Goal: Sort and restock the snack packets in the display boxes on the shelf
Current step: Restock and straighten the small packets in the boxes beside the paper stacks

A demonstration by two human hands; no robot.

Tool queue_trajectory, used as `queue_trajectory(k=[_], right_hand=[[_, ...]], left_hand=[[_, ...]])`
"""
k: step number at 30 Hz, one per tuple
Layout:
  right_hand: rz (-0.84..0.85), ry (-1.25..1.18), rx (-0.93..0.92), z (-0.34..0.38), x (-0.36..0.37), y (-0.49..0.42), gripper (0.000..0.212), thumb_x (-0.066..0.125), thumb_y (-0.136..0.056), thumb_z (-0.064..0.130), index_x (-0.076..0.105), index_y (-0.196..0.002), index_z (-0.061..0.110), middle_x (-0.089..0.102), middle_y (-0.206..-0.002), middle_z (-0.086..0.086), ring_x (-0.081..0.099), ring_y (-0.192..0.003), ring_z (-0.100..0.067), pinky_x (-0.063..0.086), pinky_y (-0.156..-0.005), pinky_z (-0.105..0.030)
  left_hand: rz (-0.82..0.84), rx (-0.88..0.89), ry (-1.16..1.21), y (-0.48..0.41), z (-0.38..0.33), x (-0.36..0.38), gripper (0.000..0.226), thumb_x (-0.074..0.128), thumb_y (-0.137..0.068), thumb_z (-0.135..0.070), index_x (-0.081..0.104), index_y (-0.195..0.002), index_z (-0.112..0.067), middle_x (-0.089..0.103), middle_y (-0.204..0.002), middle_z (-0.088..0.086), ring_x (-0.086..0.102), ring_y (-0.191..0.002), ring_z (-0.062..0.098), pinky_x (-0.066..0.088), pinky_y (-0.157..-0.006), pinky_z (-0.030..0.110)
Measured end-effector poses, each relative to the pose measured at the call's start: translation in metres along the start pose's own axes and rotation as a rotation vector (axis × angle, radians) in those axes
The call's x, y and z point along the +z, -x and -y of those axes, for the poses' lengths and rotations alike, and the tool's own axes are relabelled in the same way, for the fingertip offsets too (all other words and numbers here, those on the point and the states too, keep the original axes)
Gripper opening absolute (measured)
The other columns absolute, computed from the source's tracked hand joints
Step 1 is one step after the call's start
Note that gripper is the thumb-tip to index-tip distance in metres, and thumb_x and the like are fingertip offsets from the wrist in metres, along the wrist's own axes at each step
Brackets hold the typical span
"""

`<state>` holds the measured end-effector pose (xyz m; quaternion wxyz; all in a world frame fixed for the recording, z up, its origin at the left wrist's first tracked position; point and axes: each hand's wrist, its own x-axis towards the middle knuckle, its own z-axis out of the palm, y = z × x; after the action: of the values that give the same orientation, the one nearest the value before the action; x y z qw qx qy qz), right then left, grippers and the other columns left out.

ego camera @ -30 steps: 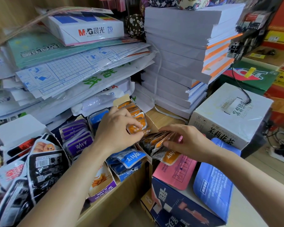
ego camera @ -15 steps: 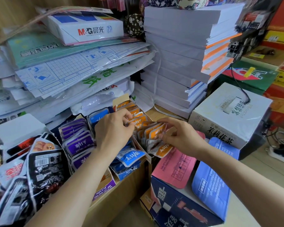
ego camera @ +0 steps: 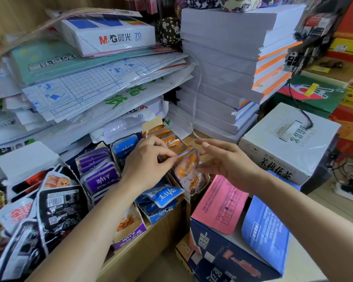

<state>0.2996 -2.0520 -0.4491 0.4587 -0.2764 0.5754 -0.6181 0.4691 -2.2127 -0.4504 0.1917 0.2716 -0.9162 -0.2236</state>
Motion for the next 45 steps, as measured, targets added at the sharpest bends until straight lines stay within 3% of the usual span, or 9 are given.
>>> queue_trajectory(k=[2, 7, 11, 16, 22, 26, 31, 38, 45], right_hand=[[0.018, 0.047, -0.070, 0.003, -0.002, 0.002, 0.047, 0.072, -0.086, 0.025, 0.065, -0.131, 0.016, 0.070, -0.109, -0.009, 0.074, -0.093, -0.029, 0.060, -0.088, -0.044], [-0.091, 0.801, -0.511, -0.007, 0.002, 0.004, 0.048, 0.083, -0.083, 0.020, 0.068, -0.128, 0.030, 0.062, -0.113, 0.011, 0.068, -0.086, -0.010, 0.061, -0.075, -0.029], [-0.048, 1.012, -0.762, -0.011, 0.006, -0.003, 0.017, 0.080, -0.085, 0.015, 0.080, -0.101, 0.021, 0.063, -0.107, 0.008, 0.062, -0.086, -0.001, 0.050, -0.071, -0.013], [-0.138, 1.103, -0.633, -0.007, -0.009, -0.007, 0.010, 0.082, -0.083, 0.015, 0.074, -0.089, 0.016, 0.064, -0.101, 0.009, 0.059, -0.084, 0.001, 0.052, -0.071, -0.024], [-0.008, 1.301, -0.723, -0.007, -0.001, 0.001, 0.056, 0.074, -0.084, 0.010, 0.058, -0.136, 0.026, 0.063, -0.128, 0.007, 0.053, -0.115, -0.017, 0.048, -0.092, -0.035], [0.114, 1.293, -0.643, -0.012, -0.008, 0.006, 0.061, 0.073, -0.088, 0.014, 0.054, -0.144, 0.026, 0.059, -0.123, 0.005, 0.057, -0.111, -0.013, 0.055, -0.085, -0.035], [0.152, 1.199, -0.548, -0.013, -0.013, 0.008, 0.043, 0.064, -0.092, 0.043, 0.063, -0.131, 0.025, 0.053, -0.125, 0.007, 0.053, -0.115, -0.009, 0.054, -0.090, -0.035], [0.140, 1.247, -0.491, -0.019, 0.003, -0.002, 0.051, 0.062, -0.078, 0.065, 0.043, -0.114, 0.035, 0.023, -0.164, 0.010, 0.025, -0.150, -0.017, 0.035, -0.113, -0.051], [0.120, 1.275, -0.473, -0.017, 0.008, -0.014, 0.065, 0.065, -0.080, 0.057, 0.045, -0.139, 0.039, 0.053, -0.125, 0.013, 0.043, -0.120, -0.011, 0.040, -0.099, -0.046]], left_hand=[[-0.001, -0.014, -0.012, 0.000, 0.000, 0.000, 0.011, 0.073, -0.088, -0.045, 0.077, -0.094, -0.037, 0.052, -0.103, -0.015, 0.046, -0.106, 0.007, 0.048, -0.077, 0.032], [0.027, -0.012, 0.027, 0.000, -0.004, -0.003, 0.007, 0.069, -0.090, -0.044, 0.075, -0.091, -0.040, 0.054, -0.092, -0.018, 0.047, -0.101, 0.009, 0.046, -0.077, 0.035], [0.036, 0.021, 0.015, 0.002, -0.004, -0.004, 0.013, 0.068, -0.091, -0.045, 0.077, -0.098, -0.039, 0.058, -0.091, -0.026, 0.047, -0.102, 0.007, 0.042, -0.076, 0.032], [0.089, 0.068, 0.023, 0.006, -0.005, -0.011, 0.017, 0.070, -0.091, -0.036, 0.077, -0.106, -0.039, 0.049, -0.092, -0.030, 0.049, -0.108, 0.007, 0.043, -0.096, 0.037], [0.264, 0.055, 0.028, 0.013, -0.008, -0.020, 0.036, 0.074, -0.088, -0.037, 0.059, -0.111, -0.060, 0.047, -0.117, -0.014, 0.035, -0.116, 0.011, 0.030, -0.096, 0.031], [0.265, 0.078, 0.054, 0.014, -0.010, -0.021, 0.042, 0.077, -0.086, -0.035, 0.058, -0.106, -0.066, 0.049, -0.117, -0.016, 0.038, -0.116, 0.010, 0.033, -0.096, 0.032], [-0.009, 0.098, 0.006, 0.008, 0.002, -0.019, 0.035, 0.079, -0.081, -0.035, 0.071, -0.115, -0.035, 0.062, -0.109, -0.017, 0.059, -0.105, 0.008, 0.054, -0.088, 0.038], [-0.016, 0.018, -0.200, 0.005, 0.000, -0.010, 0.022, 0.072, -0.084, -0.044, 0.073, -0.106, -0.045, 0.069, -0.108, -0.008, 0.054, -0.103, 0.015, 0.037, -0.076, 0.029], [0.006, 0.050, -0.255, 0.003, 0.000, -0.011, 0.049, 0.073, -0.083, -0.044, 0.063, -0.131, -0.043, 0.066, -0.126, -0.014, 0.050, -0.111, 0.017, 0.045, -0.090, 0.037]])
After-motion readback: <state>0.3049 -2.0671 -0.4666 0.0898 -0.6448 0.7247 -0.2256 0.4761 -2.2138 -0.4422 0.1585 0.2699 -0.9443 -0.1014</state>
